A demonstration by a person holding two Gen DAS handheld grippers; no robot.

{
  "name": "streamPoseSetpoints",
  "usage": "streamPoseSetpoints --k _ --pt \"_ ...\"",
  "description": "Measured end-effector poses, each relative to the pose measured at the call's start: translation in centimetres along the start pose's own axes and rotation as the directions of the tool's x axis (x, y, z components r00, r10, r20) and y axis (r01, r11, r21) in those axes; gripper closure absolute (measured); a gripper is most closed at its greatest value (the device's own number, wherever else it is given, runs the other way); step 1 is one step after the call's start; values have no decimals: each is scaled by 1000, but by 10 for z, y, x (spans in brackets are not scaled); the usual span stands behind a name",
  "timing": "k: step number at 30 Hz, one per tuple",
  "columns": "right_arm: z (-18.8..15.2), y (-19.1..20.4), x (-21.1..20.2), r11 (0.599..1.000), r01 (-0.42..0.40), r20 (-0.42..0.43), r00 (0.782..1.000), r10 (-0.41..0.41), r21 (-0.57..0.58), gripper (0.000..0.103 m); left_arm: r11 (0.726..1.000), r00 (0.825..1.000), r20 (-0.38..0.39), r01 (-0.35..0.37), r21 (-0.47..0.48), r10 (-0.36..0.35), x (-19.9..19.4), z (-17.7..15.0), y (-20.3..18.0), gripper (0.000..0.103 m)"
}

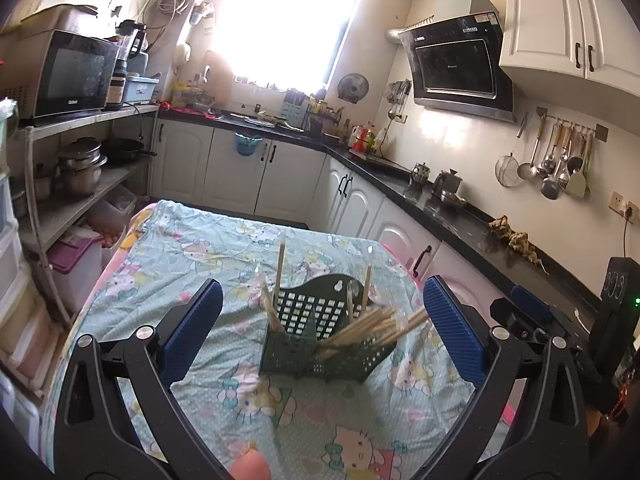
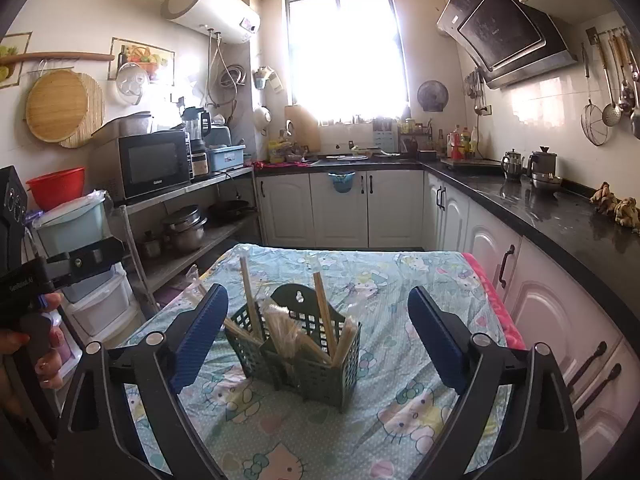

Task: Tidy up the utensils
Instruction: 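Withdraw both open tools up and away from the basket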

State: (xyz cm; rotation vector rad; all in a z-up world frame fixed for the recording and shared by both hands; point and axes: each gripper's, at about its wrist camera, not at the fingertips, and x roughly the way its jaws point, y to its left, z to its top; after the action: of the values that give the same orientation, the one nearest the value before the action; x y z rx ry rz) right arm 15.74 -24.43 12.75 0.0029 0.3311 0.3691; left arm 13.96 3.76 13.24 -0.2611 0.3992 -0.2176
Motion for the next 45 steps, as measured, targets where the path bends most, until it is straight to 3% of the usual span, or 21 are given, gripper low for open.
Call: streamPoseSetpoints --k 10,21,31,38,45 --pt "-30 8 -17 1000 3 -42 999 -3 -12 7 1000 998 -54 -19 13 20 -13 -28 8 11" --pt "-74 12 -18 1000 20 -112 993 -22 -21 7 998 983 -173 -53 36 58 -3 -89 6 11" --pt "-115 14 -14 999 24 -147 989 -27 -24 7 993 979 -175 -97 74 108 1 -144 -2 11" --pt "-139 12 -24 995 92 -35 995 -92 -28 7 990 986 -116 -111 90 122 0 -156 -8 11" --pt "-152 11 -34 989 144 97 986 -139 -46 6 991 993 -62 -99 89 104 -5 -161 -12 11"
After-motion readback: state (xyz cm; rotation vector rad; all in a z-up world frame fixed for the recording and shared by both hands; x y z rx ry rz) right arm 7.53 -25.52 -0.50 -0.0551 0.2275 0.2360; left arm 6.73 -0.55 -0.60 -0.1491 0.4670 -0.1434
